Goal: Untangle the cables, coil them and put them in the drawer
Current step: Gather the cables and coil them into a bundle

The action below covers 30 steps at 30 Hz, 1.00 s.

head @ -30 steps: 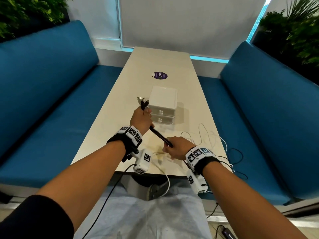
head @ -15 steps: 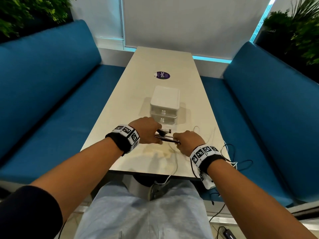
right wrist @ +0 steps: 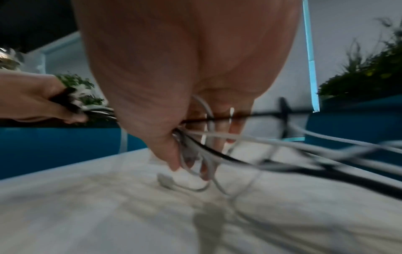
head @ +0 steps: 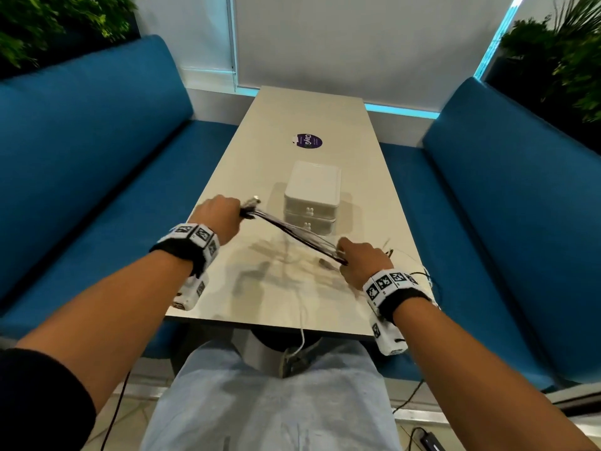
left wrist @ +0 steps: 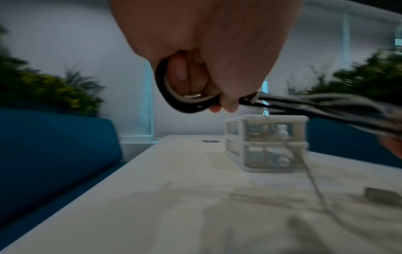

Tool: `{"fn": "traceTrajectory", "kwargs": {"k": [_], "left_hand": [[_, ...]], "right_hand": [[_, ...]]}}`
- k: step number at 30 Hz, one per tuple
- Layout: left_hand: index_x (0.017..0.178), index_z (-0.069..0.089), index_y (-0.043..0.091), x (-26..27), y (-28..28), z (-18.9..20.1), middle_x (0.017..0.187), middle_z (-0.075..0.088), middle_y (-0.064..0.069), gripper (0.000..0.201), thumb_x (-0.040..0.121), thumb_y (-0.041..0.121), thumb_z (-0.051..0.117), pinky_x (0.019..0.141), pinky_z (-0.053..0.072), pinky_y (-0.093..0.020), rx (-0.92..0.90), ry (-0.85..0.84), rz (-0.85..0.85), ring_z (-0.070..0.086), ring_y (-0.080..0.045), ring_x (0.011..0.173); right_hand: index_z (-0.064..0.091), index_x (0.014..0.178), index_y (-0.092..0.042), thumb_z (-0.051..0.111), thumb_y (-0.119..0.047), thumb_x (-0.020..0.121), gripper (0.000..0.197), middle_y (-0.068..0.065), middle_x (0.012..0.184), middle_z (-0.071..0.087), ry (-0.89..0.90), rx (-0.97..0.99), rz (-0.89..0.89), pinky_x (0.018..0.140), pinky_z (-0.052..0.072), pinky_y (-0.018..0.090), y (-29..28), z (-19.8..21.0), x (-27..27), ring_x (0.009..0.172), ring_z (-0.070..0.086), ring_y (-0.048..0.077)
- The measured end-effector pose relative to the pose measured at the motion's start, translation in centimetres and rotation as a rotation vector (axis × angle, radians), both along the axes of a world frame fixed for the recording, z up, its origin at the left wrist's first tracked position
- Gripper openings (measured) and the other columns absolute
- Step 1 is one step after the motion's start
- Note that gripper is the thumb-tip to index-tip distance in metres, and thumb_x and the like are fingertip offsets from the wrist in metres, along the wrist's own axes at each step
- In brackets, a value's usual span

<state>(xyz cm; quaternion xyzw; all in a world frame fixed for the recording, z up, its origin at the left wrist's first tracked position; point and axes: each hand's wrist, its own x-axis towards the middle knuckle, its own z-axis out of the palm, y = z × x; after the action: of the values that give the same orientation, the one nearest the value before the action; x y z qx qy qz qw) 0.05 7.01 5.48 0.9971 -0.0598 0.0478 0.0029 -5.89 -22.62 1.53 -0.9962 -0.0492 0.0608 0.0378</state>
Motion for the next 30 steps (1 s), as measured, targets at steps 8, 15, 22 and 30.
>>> {"fn": "traceTrajectory", "kwargs": {"k": [8,15,22,30], "left_hand": [[0.083,0.055,0.006,0.3,0.5,-2.4,0.078,0.052,-0.012,0.027,0.097,0.029,0.051,0.062,0.041,-0.037,-0.175,0.028,0.210,0.050,-0.034,0.071],[0.079,0.051,0.008,1.3,-2.1,-0.6,0.079,0.055,-0.017,0.032,0.098,0.033,0.051,0.060,0.041,-0.037,-0.341,-0.056,0.195,0.050,-0.036,0.070],[0.086,0.056,0.006,1.3,-2.4,0.9,0.079,0.048,-0.014,0.025,0.098,0.028,0.051,0.062,0.038,-0.038,-0.409,-0.147,0.206,0.045,-0.034,0.071],[0.082,0.051,0.010,0.8,-1.9,0.3,0.079,0.053,-0.015,0.024,0.097,0.028,0.051,0.061,0.041,-0.038,-0.394,-0.159,0.188,0.047,-0.034,0.070]], "right_hand": [[0.022,0.138,-0.032,0.074,-0.055,0.067,0.091,0.000,0.122,0.064,0.090,0.159,-0.086,0.088,0.053,0.045,-1.9,-2.1,-1.4,0.106,0.064,0.029],[0.050,0.115,-0.023,0.045,-0.036,0.095,0.024,0.009,0.101,0.062,0.045,-0.112,-0.081,0.070,0.049,0.035,-4.1,-1.3,-1.3,0.085,0.061,0.031],[0.050,0.117,-0.026,0.062,-0.051,0.083,0.043,0.003,0.110,0.055,0.000,-0.096,-0.123,0.076,0.050,0.037,-4.6,-0.9,-1.2,0.095,0.061,0.028],[0.060,0.102,-0.019,0.053,-0.038,0.094,0.022,0.003,0.092,0.064,0.085,-0.170,-0.205,0.066,0.047,0.032,-5.3,-0.2,-0.8,0.080,0.062,0.026]]}}
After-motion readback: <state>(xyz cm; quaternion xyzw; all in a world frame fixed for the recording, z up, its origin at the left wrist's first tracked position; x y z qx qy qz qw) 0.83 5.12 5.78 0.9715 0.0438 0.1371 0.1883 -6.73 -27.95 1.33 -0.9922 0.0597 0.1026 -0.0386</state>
